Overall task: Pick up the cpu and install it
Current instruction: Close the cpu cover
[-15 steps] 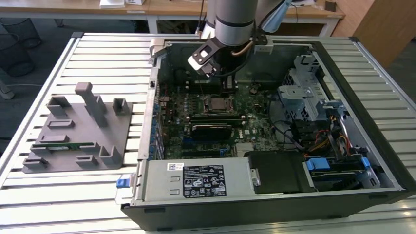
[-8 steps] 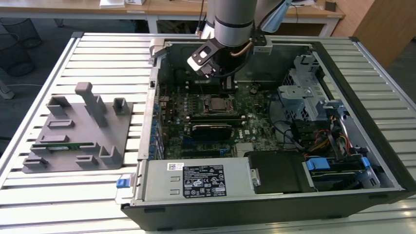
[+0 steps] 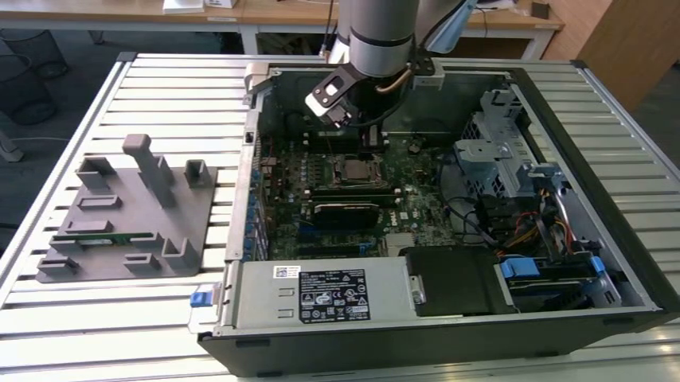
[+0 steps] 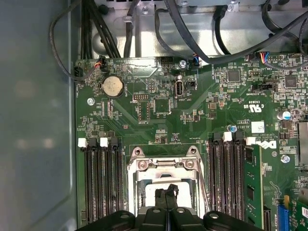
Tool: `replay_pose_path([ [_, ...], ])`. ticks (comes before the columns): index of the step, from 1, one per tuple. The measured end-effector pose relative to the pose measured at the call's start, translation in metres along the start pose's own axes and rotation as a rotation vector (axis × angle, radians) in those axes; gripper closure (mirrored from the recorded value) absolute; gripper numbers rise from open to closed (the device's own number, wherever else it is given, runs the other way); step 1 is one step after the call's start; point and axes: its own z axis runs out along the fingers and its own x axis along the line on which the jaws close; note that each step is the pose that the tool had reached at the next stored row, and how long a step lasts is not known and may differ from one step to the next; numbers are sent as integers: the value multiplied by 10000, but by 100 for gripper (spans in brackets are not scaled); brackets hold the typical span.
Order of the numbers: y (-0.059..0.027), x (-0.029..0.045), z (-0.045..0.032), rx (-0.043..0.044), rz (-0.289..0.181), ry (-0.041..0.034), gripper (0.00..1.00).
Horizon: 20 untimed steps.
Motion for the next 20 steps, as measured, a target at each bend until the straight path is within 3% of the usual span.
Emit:
replay_pose_path([
  [17, -32, -2, 38, 0, 1, 1, 89],
  [20, -81, -6, 51, 1, 0, -1, 89],
])
